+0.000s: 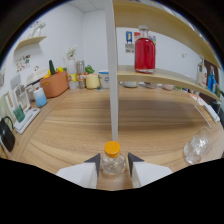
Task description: Make me a cup of Mount Fuji.
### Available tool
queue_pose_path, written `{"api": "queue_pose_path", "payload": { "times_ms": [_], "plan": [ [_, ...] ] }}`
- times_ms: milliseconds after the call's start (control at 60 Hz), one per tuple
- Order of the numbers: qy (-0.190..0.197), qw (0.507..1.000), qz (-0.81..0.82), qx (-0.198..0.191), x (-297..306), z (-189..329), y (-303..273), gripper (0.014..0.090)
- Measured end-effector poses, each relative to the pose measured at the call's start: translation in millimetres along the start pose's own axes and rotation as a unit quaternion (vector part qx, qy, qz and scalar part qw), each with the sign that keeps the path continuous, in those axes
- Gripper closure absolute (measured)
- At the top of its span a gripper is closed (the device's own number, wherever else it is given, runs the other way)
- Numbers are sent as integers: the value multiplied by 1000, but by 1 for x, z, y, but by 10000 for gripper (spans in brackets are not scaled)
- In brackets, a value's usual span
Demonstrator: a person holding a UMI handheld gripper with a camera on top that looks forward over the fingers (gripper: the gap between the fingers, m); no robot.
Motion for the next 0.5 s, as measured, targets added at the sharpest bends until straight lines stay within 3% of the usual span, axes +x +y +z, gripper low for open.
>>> {"api": "queue_pose_path", "payload": {
  "times_ms": [33,100,133,367,500],
  "plan": [
    [-3,1000,-6,0,-1,-3,0,529],
    [-21,1000,-15,4,-7,-13,-2,264],
    [-30,999,-17,5,-9,-20,-4,184],
    [-55,995,-29,72,11,-99,-50,185],
    [-39,994,-40,94,58,-137,-54,188]
  ]
}}
